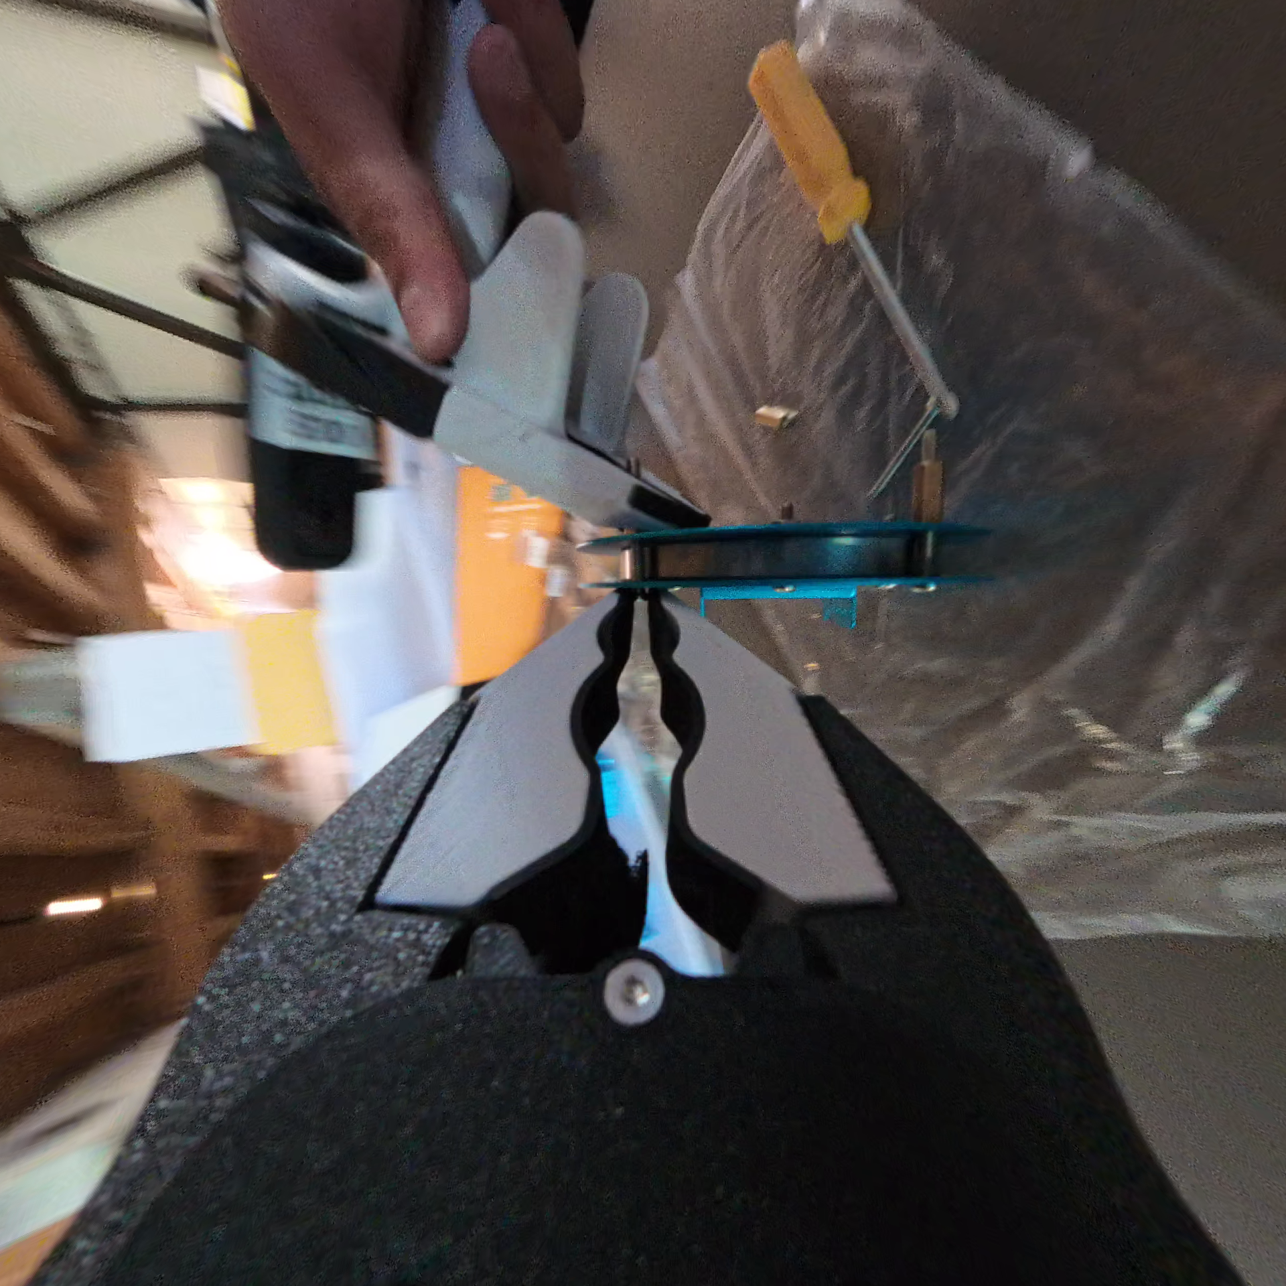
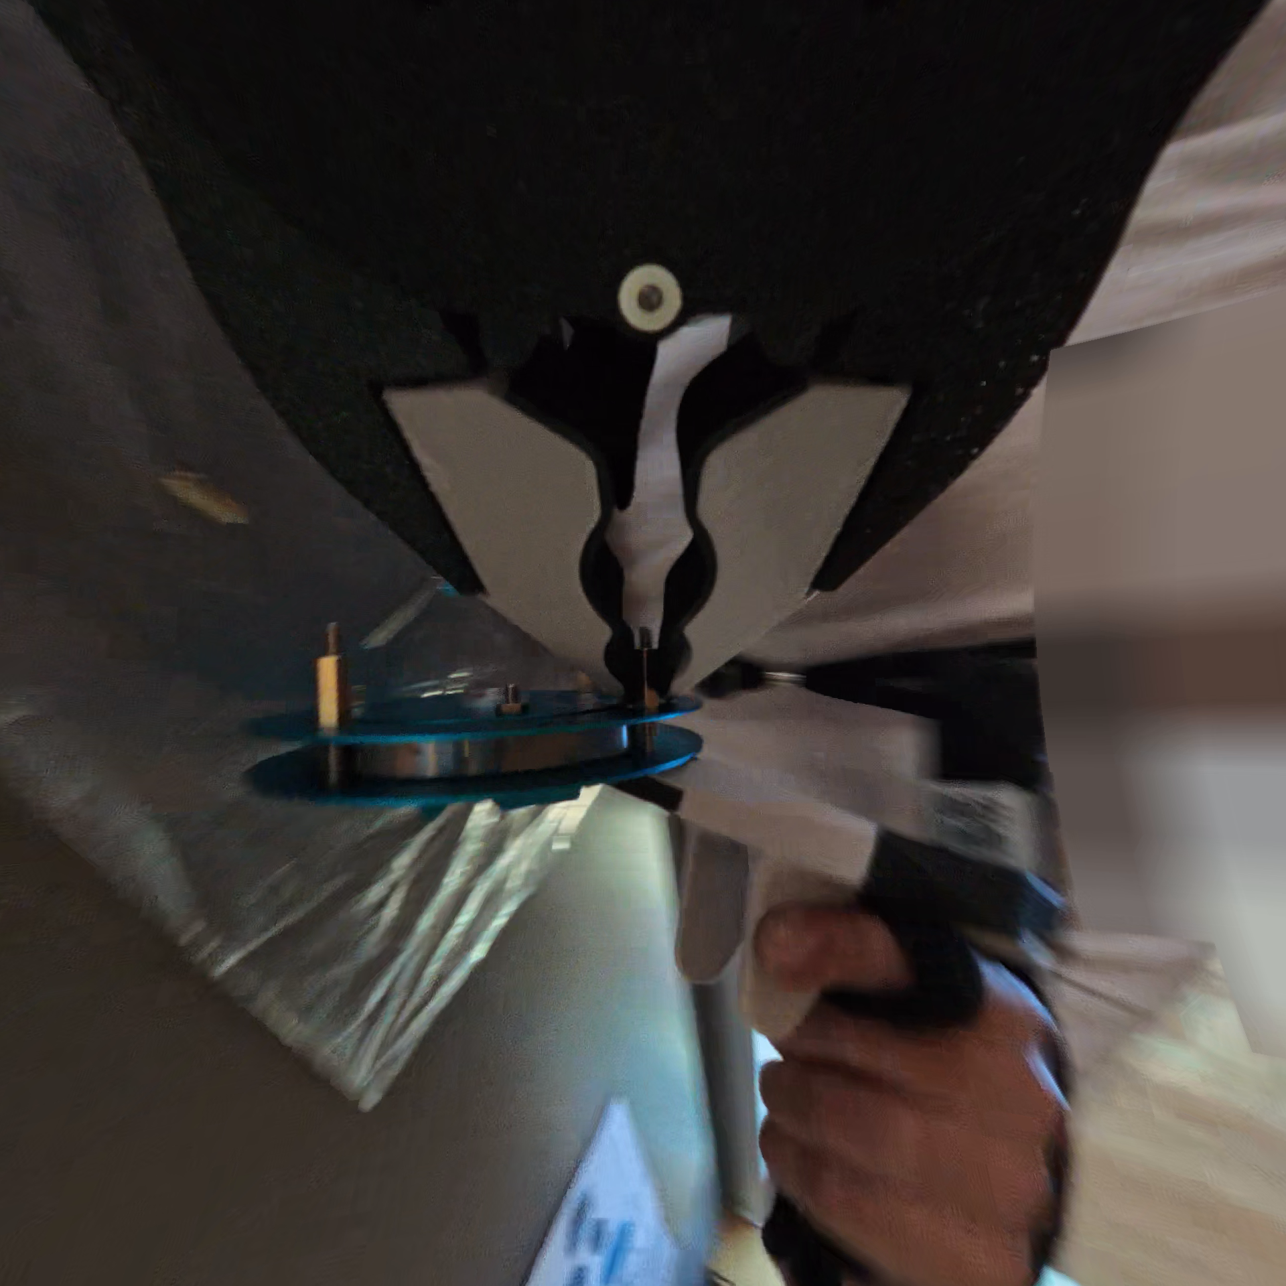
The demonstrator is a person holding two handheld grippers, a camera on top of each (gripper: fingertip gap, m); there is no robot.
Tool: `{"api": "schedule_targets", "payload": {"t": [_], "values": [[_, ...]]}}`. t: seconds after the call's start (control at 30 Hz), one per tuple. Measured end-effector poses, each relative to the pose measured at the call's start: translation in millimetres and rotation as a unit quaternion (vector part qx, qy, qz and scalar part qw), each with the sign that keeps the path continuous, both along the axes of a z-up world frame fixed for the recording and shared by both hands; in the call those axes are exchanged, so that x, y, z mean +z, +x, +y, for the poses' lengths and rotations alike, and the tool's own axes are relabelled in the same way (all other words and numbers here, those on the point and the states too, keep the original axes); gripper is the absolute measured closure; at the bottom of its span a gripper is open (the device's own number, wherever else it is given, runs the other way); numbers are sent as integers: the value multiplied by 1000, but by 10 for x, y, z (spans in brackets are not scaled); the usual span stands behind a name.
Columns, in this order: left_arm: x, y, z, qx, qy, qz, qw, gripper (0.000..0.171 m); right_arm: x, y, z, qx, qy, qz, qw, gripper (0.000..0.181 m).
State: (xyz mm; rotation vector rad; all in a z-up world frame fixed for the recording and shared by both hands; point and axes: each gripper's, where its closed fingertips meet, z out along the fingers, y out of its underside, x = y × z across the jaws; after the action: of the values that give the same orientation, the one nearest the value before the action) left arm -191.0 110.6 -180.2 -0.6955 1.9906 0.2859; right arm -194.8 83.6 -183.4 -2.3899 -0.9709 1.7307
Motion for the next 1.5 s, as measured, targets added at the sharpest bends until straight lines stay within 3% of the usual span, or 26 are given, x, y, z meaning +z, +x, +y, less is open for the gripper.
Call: {"api": "schedule_targets", "payload": {"t": [0.07,0.17,0.23,0.3,0.33,0.37,0.4,0.43,0.47,0.5,0.53,0.57,0.63,0.67,0.73,0.83,0.93,0.97,1.0,1.07,1.1,1.17,1.23,1.3,1.4,1.5], "values": [[-20,-21,23,37,-129,16,991,168,-37,34,112,10,195,-94,976,177],[-41,-54,7,62,-259,50,963,168,-71,58,188,24,372,-199,906,175],[-45,-62,4,58,-265,60,961,168,-81,56,201,33,425,-231,875,175],[-43,-54,3,49,-226,60,971,168,-85,63,201,38,429,-239,871,177],[-37,-40,-1,37,-183,52,981,169,-88,65,184,34,395,-229,889,178],[-26,-18,-5,11,-99,34,994,170,-83,63,139,26,318,-199,927,178],[-8,8,-27,-20,13,14,1000,170,-66,48,48,10,181,-146,973,179],[8,22,-74,-42,108,0,993,171,-28,19,-56,1,20,-73,997,180],[18,24,-105,-46,156,-4,987,171,8,-1,-115,3,-95,0,995,178],[20,21,-114,-38,157,-6,987,171,36,-8,-124,-3,-175,54,983,178],[20,18,-97,-29,141,-6,990,171,48,-12,-111,-12,-206,81,975,178],[17,14,-68,-19,115,-5,993,169,45,-15,-84,-23,-185,79,979,177],[-7,15,-40,16,-13,1,1000,168,-3,10,-26,-25,-33,13,999,177],[-16,14,-39,36,-91,10,995,168,-39,42,29,-24,67,-37,997,174],[-32,11,-11,65,-198,33,977,168,-57,108,166,-31,241,-127,962,166],[-40,8,6,72,-257,61,962,168,-53,119,229,-16,366,-200,909,169],[-40,7,13,68,-233,68,968,168,-50,109,225,9,411,-215,886,173],[-35,18,-1,53,-197,63,977,169,-53,107,196,15,392,-213,895,175],[-27,35,-18,30,-132,51,990,170,-57,105,147,13,331,-200,922,176],[5,76,-55,-21,57,19,998,170,-29,72,14,-17,89,-112,990,179],[15,77,-91,-37,122,12,992,171,-5,52,-42,-16,-23,-47,999,179],[22,64,-85,-30,146,0,989,171,32,24,-59,-19,-154,46,987,178],[13,39,-35,-6,82,0,997,169,35,14,-9,-27,-94,43,994,177],[-8,31,-33,22,-36,5,999,168,-4,31,31,-15,64,-23,998,177],[-27,18,-18,58,-173,29,983,169,-19,70,123,-6,282,-131,950,172],[-38,-5,-37,70,-256,51,963,169,-53,73,159,21,409,-197,891,175]]}}
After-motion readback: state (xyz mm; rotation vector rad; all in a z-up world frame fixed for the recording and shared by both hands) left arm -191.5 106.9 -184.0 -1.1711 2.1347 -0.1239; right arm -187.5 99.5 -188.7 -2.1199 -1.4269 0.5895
